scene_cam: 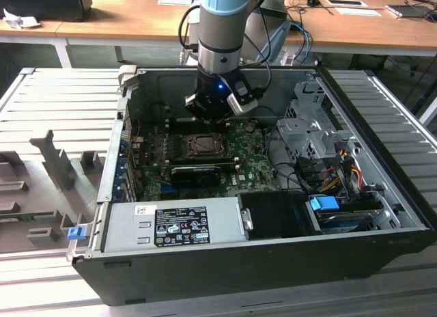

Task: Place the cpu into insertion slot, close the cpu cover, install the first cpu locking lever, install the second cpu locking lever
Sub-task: 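Install the second cpu locking lever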

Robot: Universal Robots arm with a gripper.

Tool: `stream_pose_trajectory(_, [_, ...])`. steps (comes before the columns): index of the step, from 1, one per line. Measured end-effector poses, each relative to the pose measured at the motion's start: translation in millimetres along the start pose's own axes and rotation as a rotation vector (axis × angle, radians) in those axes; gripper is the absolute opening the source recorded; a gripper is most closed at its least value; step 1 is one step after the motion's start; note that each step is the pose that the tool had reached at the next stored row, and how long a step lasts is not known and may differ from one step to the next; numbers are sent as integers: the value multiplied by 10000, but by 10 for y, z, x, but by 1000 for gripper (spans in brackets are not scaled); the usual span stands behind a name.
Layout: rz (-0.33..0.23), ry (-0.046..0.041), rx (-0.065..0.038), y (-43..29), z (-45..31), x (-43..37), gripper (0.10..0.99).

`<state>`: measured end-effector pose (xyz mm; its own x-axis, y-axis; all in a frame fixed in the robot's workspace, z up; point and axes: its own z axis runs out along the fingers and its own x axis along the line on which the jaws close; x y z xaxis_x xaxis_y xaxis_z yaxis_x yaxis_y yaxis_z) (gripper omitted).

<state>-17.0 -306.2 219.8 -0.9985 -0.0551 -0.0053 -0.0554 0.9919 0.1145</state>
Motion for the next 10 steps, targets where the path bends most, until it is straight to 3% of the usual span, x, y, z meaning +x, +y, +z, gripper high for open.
stream_pose_trajectory(10, [-1,-1,1,-19,-52,1,106])
